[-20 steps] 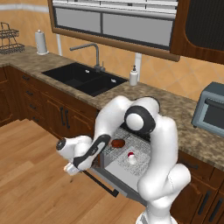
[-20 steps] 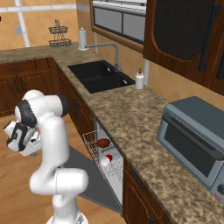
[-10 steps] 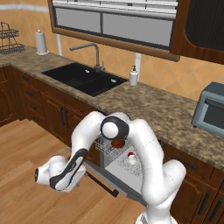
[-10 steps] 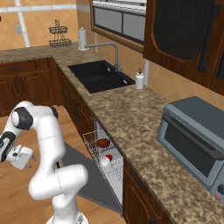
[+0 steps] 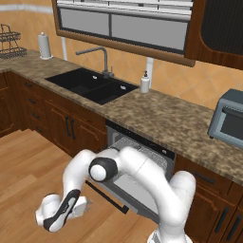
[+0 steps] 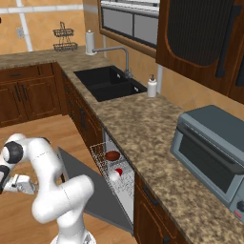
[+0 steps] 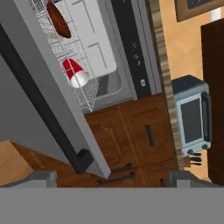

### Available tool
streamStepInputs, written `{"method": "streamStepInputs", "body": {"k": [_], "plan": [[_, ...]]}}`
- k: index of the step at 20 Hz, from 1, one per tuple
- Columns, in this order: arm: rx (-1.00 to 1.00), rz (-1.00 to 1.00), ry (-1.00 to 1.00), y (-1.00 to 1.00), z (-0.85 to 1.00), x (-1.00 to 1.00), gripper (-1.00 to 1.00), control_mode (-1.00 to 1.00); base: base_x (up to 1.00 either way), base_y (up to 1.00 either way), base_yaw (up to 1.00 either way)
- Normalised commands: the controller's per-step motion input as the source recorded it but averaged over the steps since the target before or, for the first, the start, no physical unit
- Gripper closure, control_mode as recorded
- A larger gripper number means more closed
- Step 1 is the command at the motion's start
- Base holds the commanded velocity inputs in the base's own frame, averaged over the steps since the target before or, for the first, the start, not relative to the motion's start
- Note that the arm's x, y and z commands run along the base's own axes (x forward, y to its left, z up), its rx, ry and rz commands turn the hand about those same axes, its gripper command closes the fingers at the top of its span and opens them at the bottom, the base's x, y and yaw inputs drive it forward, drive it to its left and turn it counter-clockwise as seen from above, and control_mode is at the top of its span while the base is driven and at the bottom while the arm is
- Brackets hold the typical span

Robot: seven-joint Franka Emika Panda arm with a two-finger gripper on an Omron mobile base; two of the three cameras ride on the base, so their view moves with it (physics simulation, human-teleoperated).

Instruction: Pick up the cup and bowl from the counter, place them in the dishwasher, and close the dishwasher door.

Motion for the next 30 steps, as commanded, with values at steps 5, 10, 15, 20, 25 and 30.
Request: {"method": "streamStepInputs", "body": {"k": [5, 10, 15, 20, 25, 30], "plan": [[-0.29, -0.03, -0.18, -0.33, -0.39, 0.04, -1.00, -1.00, 0.00, 0.00, 0.00], [-0.10, 0.00, -0.12, -0.49, -0.28, 0.16, -1.00, -1.00, 0.00, 0.00, 0.00], [0.00, 0.01, -0.02, -0.33, -0.13, 0.18, -1.00, -1.00, 0.00, 0.00, 0.00], [0.00, 0.04, 0.00, -0.24, -0.15, 0.37, -1.00, -1.00, 0.00, 0.00, 0.00], [0.00, 0.03, 0.00, -0.34, -0.21, 0.53, -1.00, -1.00, 0.00, 0.00, 0.00], [0.00, 0.04, 0.08, -0.10, -0.44, 0.28, -1.00, -1.00, 0.00, 0.00, 0.00]]}}
